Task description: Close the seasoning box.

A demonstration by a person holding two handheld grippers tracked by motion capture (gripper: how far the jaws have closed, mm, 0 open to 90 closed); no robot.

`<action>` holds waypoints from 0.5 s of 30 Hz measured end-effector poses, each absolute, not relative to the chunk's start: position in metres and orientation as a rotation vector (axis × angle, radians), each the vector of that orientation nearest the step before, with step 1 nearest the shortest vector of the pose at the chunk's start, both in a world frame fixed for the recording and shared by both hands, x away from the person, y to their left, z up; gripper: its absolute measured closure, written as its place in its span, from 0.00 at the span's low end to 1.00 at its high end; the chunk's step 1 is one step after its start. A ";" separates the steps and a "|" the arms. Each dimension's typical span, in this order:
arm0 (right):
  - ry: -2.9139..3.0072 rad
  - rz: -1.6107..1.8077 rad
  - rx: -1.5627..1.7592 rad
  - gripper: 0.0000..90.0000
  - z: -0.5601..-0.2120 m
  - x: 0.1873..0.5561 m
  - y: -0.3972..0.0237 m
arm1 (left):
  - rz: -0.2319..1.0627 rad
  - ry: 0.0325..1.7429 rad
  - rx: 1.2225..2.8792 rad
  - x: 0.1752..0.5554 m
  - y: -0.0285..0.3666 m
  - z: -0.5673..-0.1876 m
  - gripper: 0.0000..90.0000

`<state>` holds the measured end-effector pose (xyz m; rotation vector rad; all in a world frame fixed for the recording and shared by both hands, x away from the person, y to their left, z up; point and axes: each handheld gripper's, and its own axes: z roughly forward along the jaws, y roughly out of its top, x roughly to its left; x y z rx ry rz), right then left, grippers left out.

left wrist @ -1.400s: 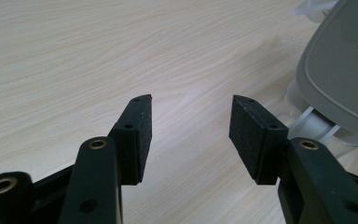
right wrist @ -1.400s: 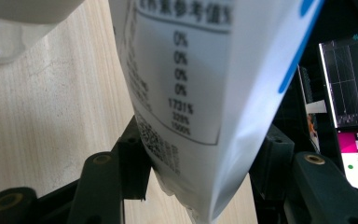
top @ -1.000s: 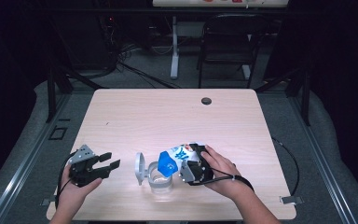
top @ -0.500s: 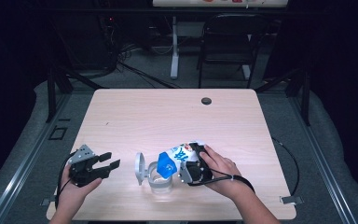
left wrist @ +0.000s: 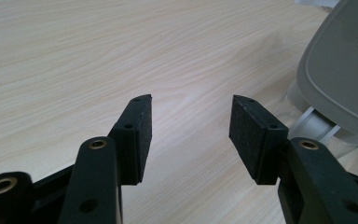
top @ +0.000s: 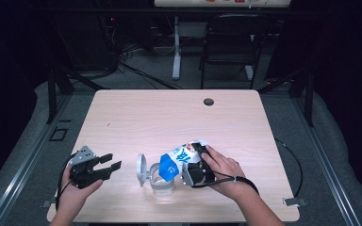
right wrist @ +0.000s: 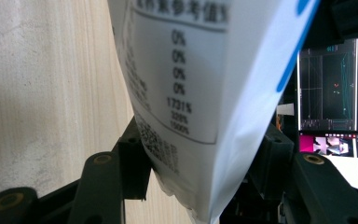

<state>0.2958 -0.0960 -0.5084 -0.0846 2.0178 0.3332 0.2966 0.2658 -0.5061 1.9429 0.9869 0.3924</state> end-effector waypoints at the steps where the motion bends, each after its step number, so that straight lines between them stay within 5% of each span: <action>1: 2.015 0.320 -0.087 0.54 -0.508 0.296 -0.096 | 0.391 0.988 1.946 0.297 0.266 -0.506 0.55; 15: 1.985 0.253 -0.156 0.54 -0.511 0.296 -0.094 | 0.393 0.989 1.948 0.296 0.266 -0.506 0.55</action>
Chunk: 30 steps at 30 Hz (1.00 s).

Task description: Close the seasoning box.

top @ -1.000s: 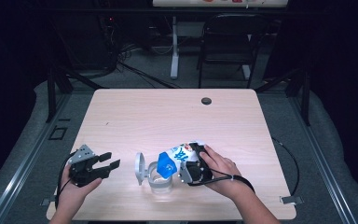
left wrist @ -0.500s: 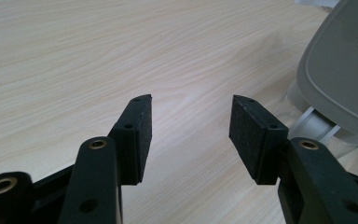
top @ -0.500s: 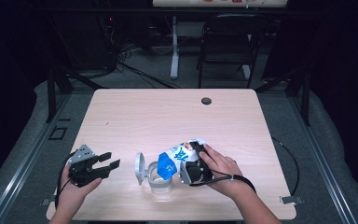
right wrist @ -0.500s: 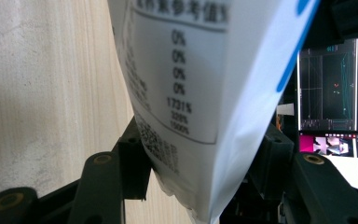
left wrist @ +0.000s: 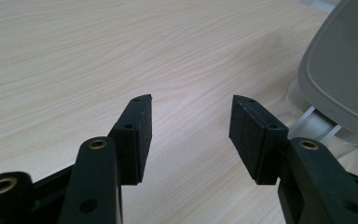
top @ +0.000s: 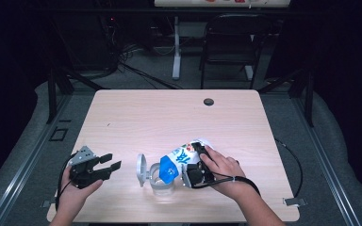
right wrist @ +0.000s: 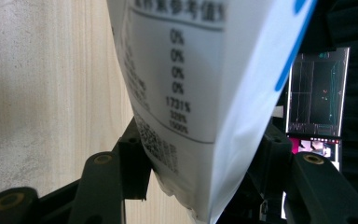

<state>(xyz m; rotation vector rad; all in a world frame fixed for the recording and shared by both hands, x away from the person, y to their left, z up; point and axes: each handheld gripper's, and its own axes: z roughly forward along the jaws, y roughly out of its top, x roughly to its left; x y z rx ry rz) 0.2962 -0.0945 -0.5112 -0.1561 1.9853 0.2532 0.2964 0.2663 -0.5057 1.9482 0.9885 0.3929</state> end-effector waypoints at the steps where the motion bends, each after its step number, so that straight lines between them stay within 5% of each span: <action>1: 1.982 0.250 -0.158 0.54 -0.511 0.296 -0.094 | 0.391 0.987 1.946 0.296 0.267 -0.506 0.55; 30: 1.910 0.161 -0.230 0.54 -0.514 0.292 -0.093 | 0.389 0.987 1.948 0.297 0.266 -0.507 0.55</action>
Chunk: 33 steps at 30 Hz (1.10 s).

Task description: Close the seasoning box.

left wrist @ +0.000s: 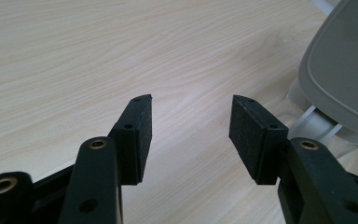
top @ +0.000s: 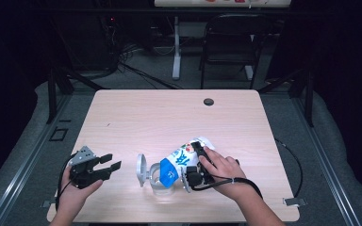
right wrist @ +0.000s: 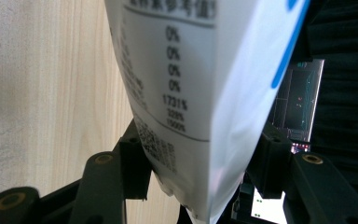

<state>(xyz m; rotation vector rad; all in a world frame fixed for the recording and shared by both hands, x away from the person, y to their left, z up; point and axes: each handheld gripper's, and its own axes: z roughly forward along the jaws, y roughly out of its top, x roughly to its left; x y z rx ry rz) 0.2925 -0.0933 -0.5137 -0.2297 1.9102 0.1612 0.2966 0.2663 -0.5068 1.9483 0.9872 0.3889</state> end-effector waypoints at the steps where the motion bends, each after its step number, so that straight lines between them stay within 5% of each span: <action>1: 1.909 0.162 -0.231 0.54 -0.514 0.293 -0.093 | 0.389 0.988 1.948 0.297 0.266 -0.507 0.55; 33: 1.864 0.140 -0.299 0.55 -0.515 0.290 -0.087 | 0.391 0.989 1.952 0.297 0.268 -0.506 0.55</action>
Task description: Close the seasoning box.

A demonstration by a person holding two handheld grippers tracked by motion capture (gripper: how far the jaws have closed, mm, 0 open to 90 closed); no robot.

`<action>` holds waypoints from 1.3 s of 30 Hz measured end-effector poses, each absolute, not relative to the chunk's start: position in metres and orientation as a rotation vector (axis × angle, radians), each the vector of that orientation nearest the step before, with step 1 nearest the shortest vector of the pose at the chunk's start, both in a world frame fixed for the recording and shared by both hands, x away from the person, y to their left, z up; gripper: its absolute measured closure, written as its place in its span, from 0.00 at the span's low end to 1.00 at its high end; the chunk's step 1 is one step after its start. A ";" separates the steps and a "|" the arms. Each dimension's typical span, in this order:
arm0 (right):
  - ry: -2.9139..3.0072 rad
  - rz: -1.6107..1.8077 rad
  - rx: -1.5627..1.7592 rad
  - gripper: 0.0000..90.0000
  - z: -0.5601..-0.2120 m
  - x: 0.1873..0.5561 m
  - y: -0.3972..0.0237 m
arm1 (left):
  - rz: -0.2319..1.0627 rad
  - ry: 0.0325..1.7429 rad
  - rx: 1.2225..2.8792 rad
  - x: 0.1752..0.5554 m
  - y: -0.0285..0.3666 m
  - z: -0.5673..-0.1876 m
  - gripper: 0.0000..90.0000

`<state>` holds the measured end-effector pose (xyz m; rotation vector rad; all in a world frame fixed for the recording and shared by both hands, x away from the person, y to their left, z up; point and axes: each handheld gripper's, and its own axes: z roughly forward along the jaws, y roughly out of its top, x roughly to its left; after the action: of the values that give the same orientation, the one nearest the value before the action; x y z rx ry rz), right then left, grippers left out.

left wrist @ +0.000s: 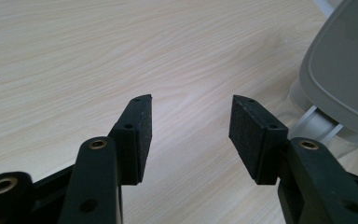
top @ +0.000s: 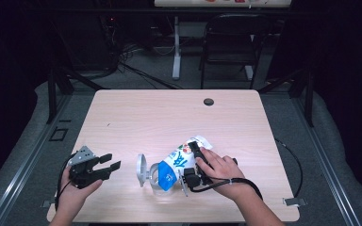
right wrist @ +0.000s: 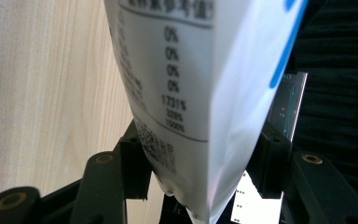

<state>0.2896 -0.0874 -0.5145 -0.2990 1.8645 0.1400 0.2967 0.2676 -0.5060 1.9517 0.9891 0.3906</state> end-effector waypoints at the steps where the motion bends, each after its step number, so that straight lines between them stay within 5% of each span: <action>1: 1.857 0.106 -0.301 0.55 -0.513 0.288 -0.087 | 0.391 0.992 1.949 0.296 0.268 -0.506 0.55; 39: 1.819 0.075 -0.359 0.55 -0.512 0.287 -0.085 | 0.392 0.994 1.950 0.296 0.268 -0.505 0.55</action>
<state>0.2874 -0.0846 -0.5118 -0.3587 1.8188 0.0755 0.2963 0.2684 -0.5049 1.9501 0.9939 0.3919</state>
